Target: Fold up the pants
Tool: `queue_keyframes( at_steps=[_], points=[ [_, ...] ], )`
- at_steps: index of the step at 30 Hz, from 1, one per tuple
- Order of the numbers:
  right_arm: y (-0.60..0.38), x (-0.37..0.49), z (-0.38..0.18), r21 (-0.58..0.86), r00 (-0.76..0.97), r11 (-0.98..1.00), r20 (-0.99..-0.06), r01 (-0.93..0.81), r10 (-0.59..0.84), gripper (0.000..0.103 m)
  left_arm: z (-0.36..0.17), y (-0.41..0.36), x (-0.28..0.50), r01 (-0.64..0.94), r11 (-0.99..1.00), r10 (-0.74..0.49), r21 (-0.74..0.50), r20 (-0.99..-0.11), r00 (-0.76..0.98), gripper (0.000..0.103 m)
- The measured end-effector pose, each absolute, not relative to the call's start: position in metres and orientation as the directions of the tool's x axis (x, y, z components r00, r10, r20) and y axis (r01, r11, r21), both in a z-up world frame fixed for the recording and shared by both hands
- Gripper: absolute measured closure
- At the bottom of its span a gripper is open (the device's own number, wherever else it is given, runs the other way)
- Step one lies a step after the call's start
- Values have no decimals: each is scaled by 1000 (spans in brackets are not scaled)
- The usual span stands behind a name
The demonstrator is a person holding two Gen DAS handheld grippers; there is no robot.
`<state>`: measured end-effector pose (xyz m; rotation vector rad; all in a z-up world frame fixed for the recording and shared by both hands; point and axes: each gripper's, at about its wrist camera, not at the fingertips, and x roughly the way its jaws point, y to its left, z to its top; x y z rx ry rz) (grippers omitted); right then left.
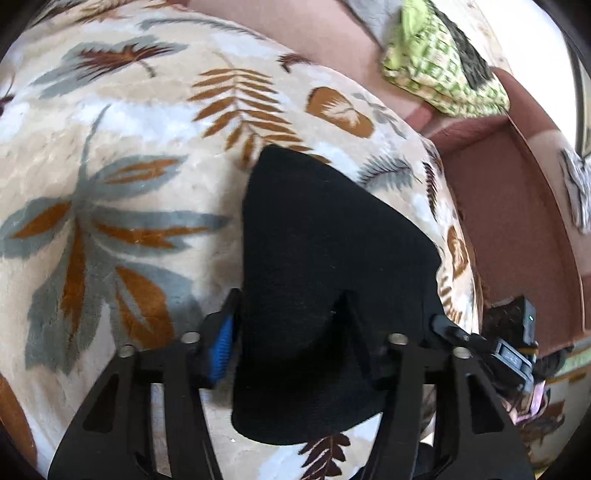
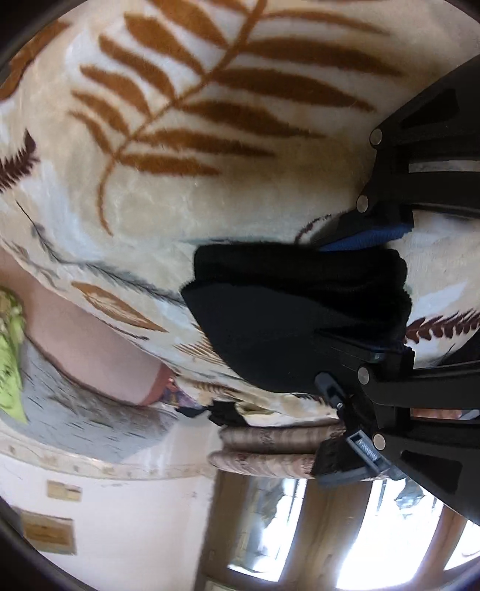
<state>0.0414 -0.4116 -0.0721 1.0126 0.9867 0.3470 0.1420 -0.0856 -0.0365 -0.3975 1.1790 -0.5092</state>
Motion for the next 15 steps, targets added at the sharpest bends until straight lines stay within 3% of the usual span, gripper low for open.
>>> queue_keyframes(
  at_steps=[2, 5, 9, 13, 15],
  points=[
    [-413, 31, -48, 752, 596, 628, -602, 199, 532, 64, -29, -80, 139, 167, 826, -562, -539, -760, 327, 44],
    [-392, 20, -6, 589, 630, 804, -656, 83, 416, 64, -3, -68, 127, 185, 834, -541, -520, -707, 455, 44],
    [-342, 15, 23, 389, 589, 915, -716, -109, 374, 64, 19, -75, 114, 333, 741, -667, -583, -584, 463, 44],
    [-322, 22, -10, 259, 457, 956, -840, -137, 293, 63, -23, -110, 124, 339, 760, -642, -555, -724, 252, 44],
    [-331, 20, -15, 286, 467, 950, -828, -126, 311, 61, -19, -112, 125, 344, 761, -641, -550, -717, 272, 43]
  ],
)
